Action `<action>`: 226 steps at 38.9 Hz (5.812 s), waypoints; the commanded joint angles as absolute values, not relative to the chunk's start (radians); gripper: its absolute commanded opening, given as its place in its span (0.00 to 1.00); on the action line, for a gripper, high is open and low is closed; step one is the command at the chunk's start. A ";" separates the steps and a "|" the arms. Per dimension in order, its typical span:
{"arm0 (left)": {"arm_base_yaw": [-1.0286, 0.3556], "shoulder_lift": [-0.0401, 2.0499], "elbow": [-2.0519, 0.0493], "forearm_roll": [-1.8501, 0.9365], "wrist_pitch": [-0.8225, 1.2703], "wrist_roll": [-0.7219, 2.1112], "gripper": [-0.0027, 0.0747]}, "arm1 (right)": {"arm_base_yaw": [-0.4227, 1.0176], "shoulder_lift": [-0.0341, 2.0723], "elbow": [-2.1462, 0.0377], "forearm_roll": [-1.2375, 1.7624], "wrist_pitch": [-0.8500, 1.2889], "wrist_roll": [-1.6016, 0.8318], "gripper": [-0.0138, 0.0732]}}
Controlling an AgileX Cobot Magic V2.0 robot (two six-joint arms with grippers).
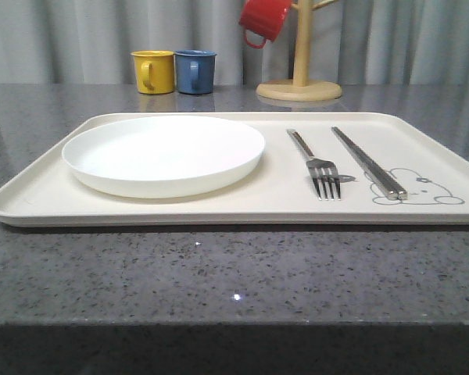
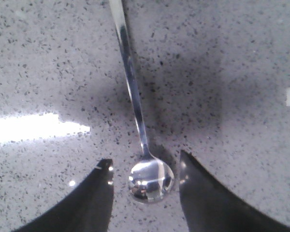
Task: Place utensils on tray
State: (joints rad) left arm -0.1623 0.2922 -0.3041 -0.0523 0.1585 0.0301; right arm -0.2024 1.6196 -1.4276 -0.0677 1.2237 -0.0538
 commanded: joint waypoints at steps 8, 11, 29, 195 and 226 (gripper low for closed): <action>-0.170 0.297 -0.334 -0.061 0.074 0.022 0.01 | -0.211 1.693 -1.446 -0.055 1.157 -0.089 0.56; -0.170 0.297 -0.334 -0.061 0.074 0.022 0.01 | -0.211 1.730 -1.446 -0.061 1.148 -0.089 0.56; -0.170 0.297 -0.334 -0.061 0.074 0.022 0.01 | -0.211 1.781 -1.447 -0.073 1.171 -0.089 0.19; -0.170 0.297 -0.334 -0.061 0.074 0.022 0.01 | 0.283 0.122 -0.360 -0.085 0.318 0.065 0.02; -0.163 0.286 -0.286 -0.041 0.030 0.022 0.01 | 0.282 0.122 -0.360 -0.085 0.318 0.065 0.02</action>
State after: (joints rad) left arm -0.1623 0.2877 -0.2870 -0.0496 0.1364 0.0301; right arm 0.2834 0.1094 -0.3332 -0.0703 0.4041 0.0730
